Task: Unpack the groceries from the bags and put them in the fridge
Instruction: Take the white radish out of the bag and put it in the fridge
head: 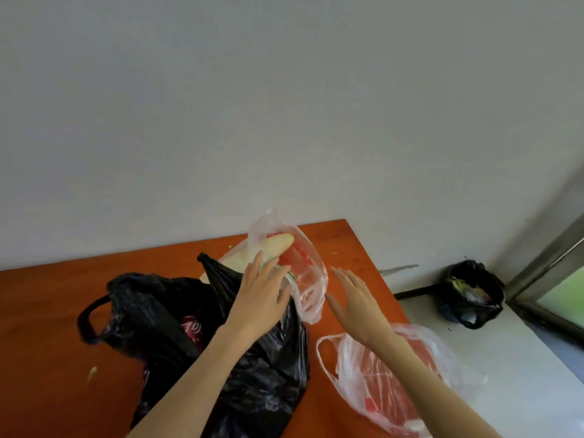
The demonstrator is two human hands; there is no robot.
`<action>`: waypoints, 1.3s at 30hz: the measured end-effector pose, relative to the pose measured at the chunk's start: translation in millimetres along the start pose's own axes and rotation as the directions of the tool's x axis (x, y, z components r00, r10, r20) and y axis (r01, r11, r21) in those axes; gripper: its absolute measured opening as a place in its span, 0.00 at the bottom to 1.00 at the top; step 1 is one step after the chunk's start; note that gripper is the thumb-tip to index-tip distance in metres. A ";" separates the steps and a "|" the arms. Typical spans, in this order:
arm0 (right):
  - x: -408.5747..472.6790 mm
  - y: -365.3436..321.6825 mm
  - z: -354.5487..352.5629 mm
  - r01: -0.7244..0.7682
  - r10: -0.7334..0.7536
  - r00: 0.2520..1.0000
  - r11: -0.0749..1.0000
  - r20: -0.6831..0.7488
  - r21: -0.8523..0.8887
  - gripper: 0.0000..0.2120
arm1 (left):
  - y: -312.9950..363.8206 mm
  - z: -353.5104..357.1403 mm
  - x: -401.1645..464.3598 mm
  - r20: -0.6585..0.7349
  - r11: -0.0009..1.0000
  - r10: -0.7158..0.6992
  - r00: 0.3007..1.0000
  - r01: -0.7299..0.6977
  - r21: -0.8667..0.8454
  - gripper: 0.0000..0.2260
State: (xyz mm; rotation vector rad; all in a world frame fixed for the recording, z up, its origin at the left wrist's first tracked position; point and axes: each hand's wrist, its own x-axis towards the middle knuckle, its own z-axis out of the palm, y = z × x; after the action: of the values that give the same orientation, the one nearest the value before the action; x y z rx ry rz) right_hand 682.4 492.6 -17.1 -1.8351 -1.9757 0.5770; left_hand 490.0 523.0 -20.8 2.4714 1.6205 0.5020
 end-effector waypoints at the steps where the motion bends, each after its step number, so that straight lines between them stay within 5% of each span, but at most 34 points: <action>1: 12.2 1.1 0.5 -0.002 0.002 1.000 1.000 -0.010 -0.003 0.26 | -4.9 1.7 14.2 -0.018 1.000 0.015 1.000 -0.015 -0.013 0.19; 8: 104.3 13.8 18.2 -0.013 0.014 1.000 0.999 -0.016 0.045 0.21 | -35.8 35.8 103.5 -0.024 0.975 0.202 0.979 -0.199 0.098 0.19; 13: 177.2 29.9 41.2 -0.024 0.018 0.999 0.990 0.044 0.140 0.21 | -75.2 48.1 169.1 0.114 0.983 -0.033 0.993 0.012 0.186 0.25; 16: 215.0 40.4 62.3 -0.033 0.015 0.994 0.986 0.110 0.161 0.24 | -104.3 62.3 198.8 0.236 0.947 -0.097 0.967 0.017 0.321 0.27; 22: 246.2 64.9 123.8 -0.043 0.085 0.926 0.992 0.369 -0.121 0.37 | -156.2 101.7 220.7 0.402 0.972 -0.063 0.913 -0.036 0.233 0.29; 25: 252.2 69.6 130.1 -0.052 0.110 0.939 0.982 0.325 -0.181 0.35 | -166.9 117.7 222.4 0.490 0.973 -0.180 0.853 0.228 -0.040 0.25; 28: 259.2 78.7 138.9 -0.040 0.096 0.955 0.979 0.280 -0.200 0.28 | -177.1 125.7 232.5 0.398 0.871 -0.321 0.860 0.433 -0.233 0.11; 31: 269.1 89.5 146.3 -0.197 0.184 0.947 0.980 0.264 0.025 0.13 | -190.0 129.7 250.2 0.429 0.779 -0.431 0.794 0.567 -0.268 0.10; 33: 278.4 93.7 143.4 -0.424 0.331 0.898 0.828 0.290 0.368 0.11 | -195.1 129.4 263.1 0.508 0.597 -0.510 0.694 0.711 -0.373 0.10; 35: 288.4 95.5 135.3 -0.603 0.448 0.793 0.480 0.413 0.638 0.08 | -198.3 128.1 273.8 0.573 0.398 -0.543 0.614 0.789 -0.468 0.11; 37: 295.2 96.7 129.4 -0.673 0.434 0.696 0.117 0.571 0.731 0.06 | -200.0 127.3 280.5 0.644 0.324 -0.508 0.572 0.819 -0.473 0.13; 39: 300.8 99.1 133.2 -0.704 0.405 0.649 -0.004 0.644 0.711 0.06 | -201.8 128.3 283.3 0.702 0.268 -0.470 0.535 0.845 -0.464 0.13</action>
State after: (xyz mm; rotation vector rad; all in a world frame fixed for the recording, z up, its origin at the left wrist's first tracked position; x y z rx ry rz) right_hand 672.1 793.4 -182.6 -1.5499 -0.3415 1.8549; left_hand 463.9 871.3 -145.0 0.9375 1.5764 0.3397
